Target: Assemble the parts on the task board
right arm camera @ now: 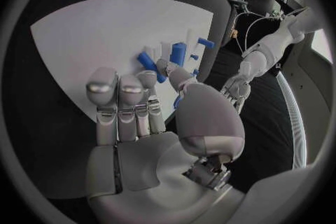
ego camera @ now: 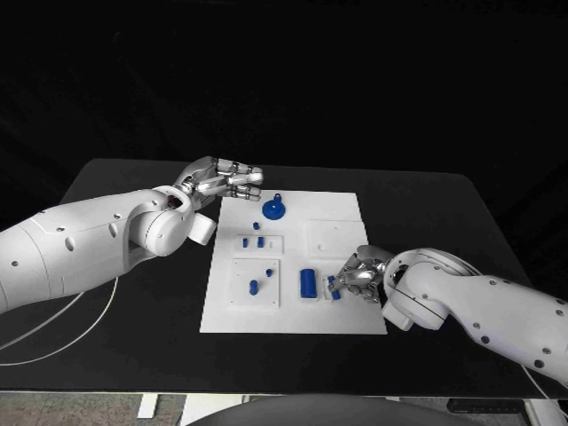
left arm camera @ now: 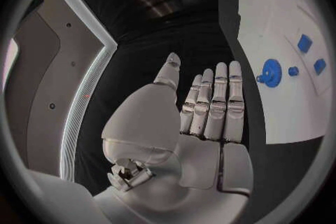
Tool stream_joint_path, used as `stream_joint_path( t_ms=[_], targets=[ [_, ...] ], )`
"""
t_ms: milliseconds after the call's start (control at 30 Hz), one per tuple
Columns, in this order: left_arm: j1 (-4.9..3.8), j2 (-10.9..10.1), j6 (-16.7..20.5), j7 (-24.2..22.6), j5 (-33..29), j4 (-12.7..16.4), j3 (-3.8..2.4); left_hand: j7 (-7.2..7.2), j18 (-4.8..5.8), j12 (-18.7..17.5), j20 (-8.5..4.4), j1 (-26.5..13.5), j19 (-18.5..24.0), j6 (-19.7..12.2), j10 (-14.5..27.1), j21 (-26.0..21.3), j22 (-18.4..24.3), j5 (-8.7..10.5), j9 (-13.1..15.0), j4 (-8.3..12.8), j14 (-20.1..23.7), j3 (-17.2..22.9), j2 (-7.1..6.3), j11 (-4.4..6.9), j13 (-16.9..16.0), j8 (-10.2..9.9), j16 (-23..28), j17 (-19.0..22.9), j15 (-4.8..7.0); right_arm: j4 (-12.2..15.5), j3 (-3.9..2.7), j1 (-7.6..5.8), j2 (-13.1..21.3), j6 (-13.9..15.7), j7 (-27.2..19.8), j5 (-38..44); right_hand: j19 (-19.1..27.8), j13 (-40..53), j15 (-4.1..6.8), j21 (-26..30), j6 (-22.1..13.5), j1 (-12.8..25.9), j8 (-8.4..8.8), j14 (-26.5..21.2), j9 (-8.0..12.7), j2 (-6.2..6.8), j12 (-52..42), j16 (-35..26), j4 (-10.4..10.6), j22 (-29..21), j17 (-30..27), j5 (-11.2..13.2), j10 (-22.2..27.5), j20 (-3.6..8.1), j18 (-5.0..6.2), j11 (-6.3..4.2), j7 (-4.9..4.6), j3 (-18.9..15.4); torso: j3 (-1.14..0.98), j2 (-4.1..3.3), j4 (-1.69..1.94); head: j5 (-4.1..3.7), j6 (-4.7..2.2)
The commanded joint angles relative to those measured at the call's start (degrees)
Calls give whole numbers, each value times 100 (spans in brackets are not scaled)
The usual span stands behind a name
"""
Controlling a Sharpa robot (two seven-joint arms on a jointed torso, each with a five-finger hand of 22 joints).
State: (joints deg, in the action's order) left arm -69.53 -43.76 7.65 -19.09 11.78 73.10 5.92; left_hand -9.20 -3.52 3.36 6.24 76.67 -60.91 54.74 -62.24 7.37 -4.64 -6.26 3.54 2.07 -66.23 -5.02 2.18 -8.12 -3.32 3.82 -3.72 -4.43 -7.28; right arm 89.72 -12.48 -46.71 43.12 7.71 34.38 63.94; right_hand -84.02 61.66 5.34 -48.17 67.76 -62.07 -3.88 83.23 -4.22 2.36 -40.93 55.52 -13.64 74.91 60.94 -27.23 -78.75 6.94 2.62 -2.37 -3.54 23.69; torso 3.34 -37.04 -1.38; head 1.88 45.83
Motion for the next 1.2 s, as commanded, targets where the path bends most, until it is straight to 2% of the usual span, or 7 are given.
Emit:
stream_joint_path(
  t_ms=[33,133,267,333,400,567,1200],
  targets=[
    [2,8,-93,-11,38,18,-4,-6,-115,15,22,-38,-13,-34,41,33,3,-1,1,-28,7,13,-4,-15,-7,9,20,-7,2,-28,24,27,-34,-309,91,-23,-194,-13,30,14,34,39,25,10,4,28,37,-23,38,594,-5,90,-6,-11,57,-29,4,-50,-4,0,0,1,-6],
    [2,8,-94,-4,47,17,-4,-6,-115,15,22,-38,-13,-34,41,33,3,-1,1,-28,7,13,-4,-15,-7,9,20,-7,2,-39,24,24,-48,-347,116,24,-197,-14,29,30,46,50,25,14,3,12,25,-24,142,592,0,450,-18,-10,51,-30,22,-150,-8,-1,3,10,-2],
    [2,8,-93,5,54,16,-4,-7,-115,15,21,-45,-14,-27,40,35,2,9,1,-36,8,11,-7,-15,-7,10,20,-7,2,-47,24,19,-63,-370,123,62,-203,-21,26,38,66,65,25,19,2,4,17,-20,335,591,8,1139,-38,-12,46,-30,49,-307,-10,-7,-1,19,1],
    [2,9,-92,10,56,15,-4,-7,-115,15,21,-45,-14,-27,40,35,2,9,1,-36,8,11,-7,-15,-7,10,20,-7,2,-49,24,16,-73,-378,118,70,-206,-28,26,34,87,76,25,20,1,20,18,-22,467,593,8,1525,-47,-12,44,-30,63,-394,-10,-4,-4,24,2],
    [2,11,-92,14,59,13,-4,-6,-114,14,22,-47,-13,-25,43,35,2,13,1,-40,7,11,-6,-16,-6,10,21,-7,2,-50,24,13,-83,-385,107,75,-209,-38,26,47,105,18,26,22,1,57,23,-21,639,593,12,1734,-51,-12,43,-31,71,-456,-9,-3,-6,30,5],
    [2,15,-97,27,67,12,-4,-6,-114,14,22,-47,-13,-25,43,35,2,13,1,-40,7,11,-6,-16,-6,10,21,-7,2,-49,24,2,-103,-409,87,80,-219,-51,29,58,135,-139,25,27,1,168,11,-12,986,597,32,1812,-60,-9,36,-33,81,-501,-12,-4,-4,44,4],
    [1,10,-107,53,73,10,-5,-4,-112,14,24,-56,-6,-10,45,36,4,18,2,-67,13,11,-6,-17,-7,10,21,-7,0,-9,24,-10,-89,-560,76,127,-221,-64,34,60,234,-143,20,26,-12,173,15,-6,1180,599,51,1821,-61,-4,27,-46,116,-527,-13,-5,-2,52,25]
  ],
)
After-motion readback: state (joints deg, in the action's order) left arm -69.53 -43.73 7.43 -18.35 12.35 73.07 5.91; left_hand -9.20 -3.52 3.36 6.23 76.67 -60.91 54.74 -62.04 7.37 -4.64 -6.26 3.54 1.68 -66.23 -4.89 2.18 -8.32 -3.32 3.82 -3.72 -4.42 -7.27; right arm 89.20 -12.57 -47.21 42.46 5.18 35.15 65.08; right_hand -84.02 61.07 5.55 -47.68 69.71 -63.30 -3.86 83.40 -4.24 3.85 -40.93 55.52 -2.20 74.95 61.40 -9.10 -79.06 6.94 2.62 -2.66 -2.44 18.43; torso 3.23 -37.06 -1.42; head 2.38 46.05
